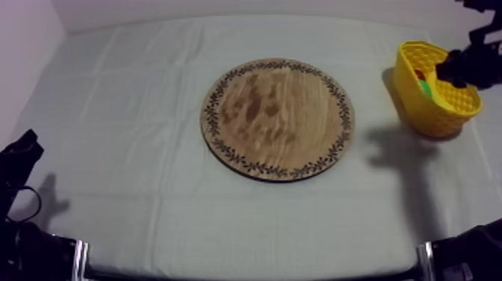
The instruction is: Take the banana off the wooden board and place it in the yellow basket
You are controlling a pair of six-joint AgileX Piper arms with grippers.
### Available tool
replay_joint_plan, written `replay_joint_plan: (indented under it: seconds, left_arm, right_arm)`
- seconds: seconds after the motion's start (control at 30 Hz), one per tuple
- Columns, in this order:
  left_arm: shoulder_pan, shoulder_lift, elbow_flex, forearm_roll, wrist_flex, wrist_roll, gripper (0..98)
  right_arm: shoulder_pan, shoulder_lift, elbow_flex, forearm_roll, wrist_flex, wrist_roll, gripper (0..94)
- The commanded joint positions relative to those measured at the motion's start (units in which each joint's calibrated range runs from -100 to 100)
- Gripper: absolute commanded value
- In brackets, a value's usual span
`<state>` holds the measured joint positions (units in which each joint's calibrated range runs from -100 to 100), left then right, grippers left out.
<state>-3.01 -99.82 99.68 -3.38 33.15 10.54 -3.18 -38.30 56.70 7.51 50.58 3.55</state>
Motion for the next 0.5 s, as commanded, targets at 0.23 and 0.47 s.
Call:
replay_joint_plan:
  seconds: [0.23,0.47]
  left_arm:
    - [0.0,0.0,0.0,0.04,0.0,0.0,0.1]
    - [0.0,0.0,0.0,0.04,0.0,0.0,0.1]
  right_arm:
    - [-3.0,-21.9,18.4,-1.7,-6.6,4.0,13.0]
    - [-0.2,-33.7,26.6,-9.6,-9.0,16.6,2.0]
